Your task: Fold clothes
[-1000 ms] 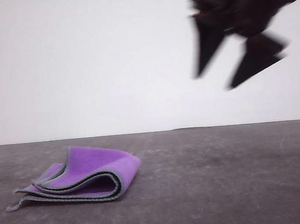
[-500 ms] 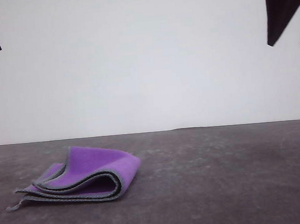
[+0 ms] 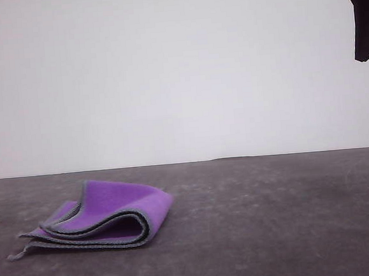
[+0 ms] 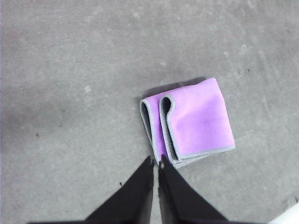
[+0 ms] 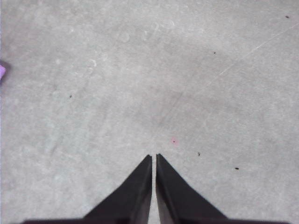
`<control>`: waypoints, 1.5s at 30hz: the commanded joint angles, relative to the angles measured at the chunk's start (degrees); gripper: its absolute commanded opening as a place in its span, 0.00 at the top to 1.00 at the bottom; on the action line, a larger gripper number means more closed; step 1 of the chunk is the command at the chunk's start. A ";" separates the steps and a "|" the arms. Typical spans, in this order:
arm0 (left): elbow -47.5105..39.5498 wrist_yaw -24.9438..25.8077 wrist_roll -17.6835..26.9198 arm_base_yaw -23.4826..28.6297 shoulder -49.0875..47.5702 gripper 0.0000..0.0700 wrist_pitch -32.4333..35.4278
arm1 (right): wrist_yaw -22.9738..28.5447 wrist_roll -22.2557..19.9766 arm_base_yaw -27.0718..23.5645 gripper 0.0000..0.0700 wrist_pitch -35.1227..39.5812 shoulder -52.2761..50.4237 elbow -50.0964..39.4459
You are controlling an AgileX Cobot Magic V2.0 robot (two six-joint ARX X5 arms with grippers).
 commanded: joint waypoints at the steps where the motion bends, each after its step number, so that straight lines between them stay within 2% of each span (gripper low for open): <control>1: 0.37 0.47 0.50 -0.11 0.57 1.00 0.38 | 0.02 -0.64 0.17 0.99 0.41 0.55 0.98; 5: 0.37 0.51 -1.46 -0.11 0.55 1.00 0.23 | 0.02 -0.64 0.20 0.99 0.40 0.55 1.01; 21: 0.37 0.50 -1.46 -0.11 0.57 1.00 0.28 | 0.02 -0.66 0.20 0.99 0.41 0.55 1.01; 25: 0.25 0.44 2.08 -0.09 -0.04 1.00 1.95 | 0.02 -0.64 0.20 0.99 0.41 0.55 1.01; 27: -0.49 0.12 1.96 -0.07 -1.57 1.00 5.11 | 0.02 -0.65 0.20 0.99 0.41 0.55 1.01; 30: -3.96 0.03 -0.79 -0.04 -5.39 1.00 14.29 | 0.02 -0.66 0.20 0.99 0.41 0.55 1.01; 33: -10.37 -0.61 -3.33 0.05 -10.97 1.00 24.47 | 0.02 -0.66 0.20 0.99 0.41 0.55 1.01; 37: -21.76 -4.55 -7.01 1.57 -20.20 1.00 35.62 | 0.02 -0.66 0.20 0.99 0.41 0.55 1.01; 41: -33.22 -7.10 -8.58 4.35 -31.00 1.00 40.80 | 0.02 -0.65 0.20 0.99 0.41 0.55 1.01; 45: -42.84 -10.06 -8.36 6.08 -42.60 1.00 41.45 | 0.02 -0.66 0.20 0.99 0.43 0.55 1.01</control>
